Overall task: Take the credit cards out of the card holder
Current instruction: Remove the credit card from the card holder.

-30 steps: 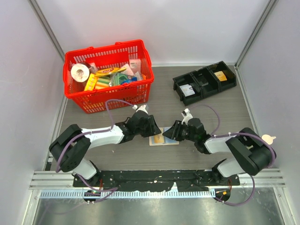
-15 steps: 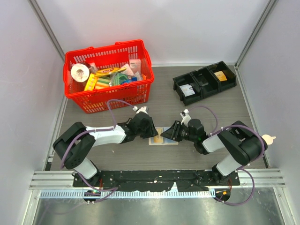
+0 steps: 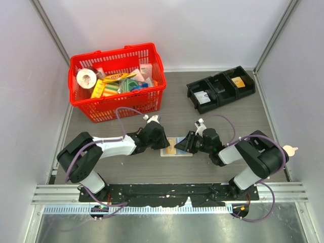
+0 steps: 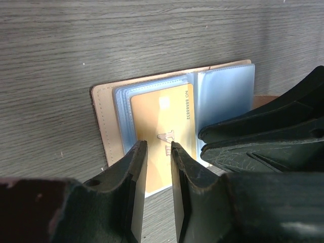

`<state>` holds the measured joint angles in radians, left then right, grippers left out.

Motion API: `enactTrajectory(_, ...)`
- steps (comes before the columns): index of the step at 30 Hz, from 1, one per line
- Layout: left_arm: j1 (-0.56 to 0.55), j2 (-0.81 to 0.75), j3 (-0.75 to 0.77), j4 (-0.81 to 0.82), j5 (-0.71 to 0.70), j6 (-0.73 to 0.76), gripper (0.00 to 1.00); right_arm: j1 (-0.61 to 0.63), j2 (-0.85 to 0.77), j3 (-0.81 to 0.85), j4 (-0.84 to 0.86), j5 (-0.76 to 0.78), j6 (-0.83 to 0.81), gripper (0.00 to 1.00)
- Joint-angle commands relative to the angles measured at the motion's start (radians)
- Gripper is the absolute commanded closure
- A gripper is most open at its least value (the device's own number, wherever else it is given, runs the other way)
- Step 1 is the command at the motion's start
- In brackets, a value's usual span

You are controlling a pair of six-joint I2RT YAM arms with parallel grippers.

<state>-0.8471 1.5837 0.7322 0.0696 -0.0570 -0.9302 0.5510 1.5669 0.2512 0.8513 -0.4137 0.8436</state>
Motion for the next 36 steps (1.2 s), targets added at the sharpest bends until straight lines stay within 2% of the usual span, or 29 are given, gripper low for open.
enactTrajectory(1, -0.001, 0.001, -0.020, -0.067, -0.024, 0.028, 0.71, -0.003, 0.010, 0.033, 0.040, -0.017, -0.014, 0.64)
enactTrajectory(6, -0.003, 0.009, -0.040, -0.051, 0.000, 0.011, 0.75, -0.003, 0.070, 0.040, 0.127, -0.065, 0.025, 0.67)
enactTrajectory(16, -0.003, 0.016, -0.089, 0.018, 0.042, -0.032, 0.75, -0.005, 0.203, 0.034, 0.325, -0.108, 0.120, 0.70)
enactTrajectory(21, -0.003, 0.012, -0.109, 0.036, 0.043, -0.042, 0.75, -0.005, 0.266, 0.028, 0.432, -0.123, 0.160, 0.82)
enactTrajectory(25, -0.003, -0.005, -0.120, 0.044, 0.045, -0.051, 0.75, -0.003, 0.288, 0.023, 0.462, -0.131, 0.167, 0.99)
enactTrajectory(32, -0.001, -0.119, -0.110, -0.060, -0.061, -0.004, 0.64, -0.029, 0.245, -0.007, 0.440, -0.149, 0.169, 0.99)
enactTrajectory(36, 0.003, -0.139, -0.083, -0.132, -0.095, 0.031, 0.61, -0.033, 0.226, -0.018, 0.427, -0.162, 0.170, 0.99)
